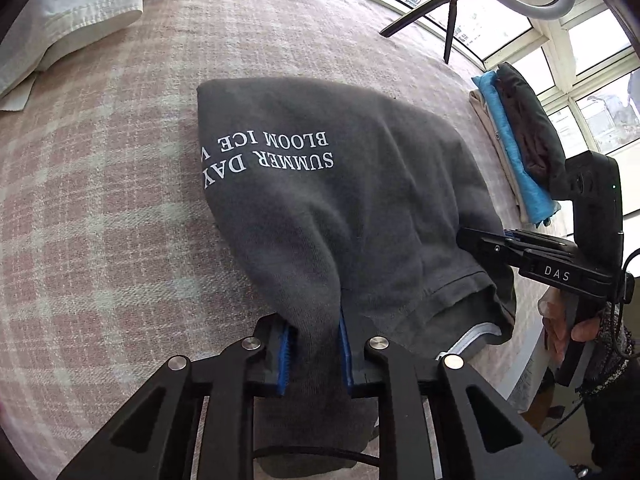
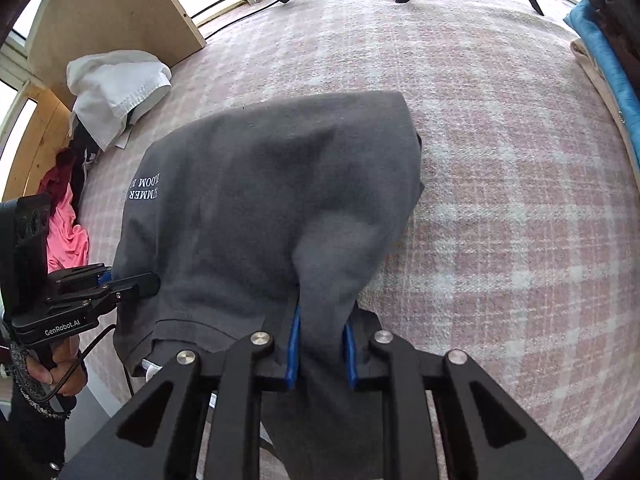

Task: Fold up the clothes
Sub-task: 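Lift the folded shirt with both grippers and carry it onto the clothes stack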

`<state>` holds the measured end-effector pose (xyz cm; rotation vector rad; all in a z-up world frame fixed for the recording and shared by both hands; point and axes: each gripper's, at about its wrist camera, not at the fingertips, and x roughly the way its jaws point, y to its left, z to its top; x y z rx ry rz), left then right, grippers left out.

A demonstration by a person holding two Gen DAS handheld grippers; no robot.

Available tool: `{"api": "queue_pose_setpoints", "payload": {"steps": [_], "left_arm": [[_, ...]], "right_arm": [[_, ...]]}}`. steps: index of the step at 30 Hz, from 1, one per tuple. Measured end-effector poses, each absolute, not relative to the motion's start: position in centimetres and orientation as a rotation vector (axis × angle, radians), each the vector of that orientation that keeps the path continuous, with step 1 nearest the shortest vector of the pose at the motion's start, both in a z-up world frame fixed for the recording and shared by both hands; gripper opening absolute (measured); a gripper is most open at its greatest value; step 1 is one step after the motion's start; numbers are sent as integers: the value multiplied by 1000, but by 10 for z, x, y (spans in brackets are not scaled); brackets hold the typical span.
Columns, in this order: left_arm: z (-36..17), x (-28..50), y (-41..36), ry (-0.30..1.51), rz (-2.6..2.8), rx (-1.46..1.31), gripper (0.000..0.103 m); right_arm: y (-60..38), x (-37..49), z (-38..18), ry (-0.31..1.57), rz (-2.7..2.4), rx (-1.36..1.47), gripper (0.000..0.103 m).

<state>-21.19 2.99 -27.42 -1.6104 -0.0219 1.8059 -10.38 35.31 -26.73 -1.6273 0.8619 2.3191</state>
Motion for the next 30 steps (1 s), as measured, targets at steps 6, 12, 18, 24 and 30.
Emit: {"api": "queue_pose_setpoints", "payload": {"steps": [6,12,18,24,30], "left_arm": [[-245,-209,25,-96,1795,-1512,15],[-198,-219,20,-134,1788,-1383,15],[-156,-234,26,-150,1817,-1310,15],[-100,-221,78,-31,1824,-1179,15],[-52,-194,172,35,1778,-1036,16]], "right_arm": [[345,-110,-251,990,2351,-1534,14],[343,-117,-190,984,2479,-1383,14],[358,-107,-143,955,2544,-1270,14],[384,-75,-94,887,2614,-1156,13],[444,-17,-45,793,2605,-1026,13]]}}
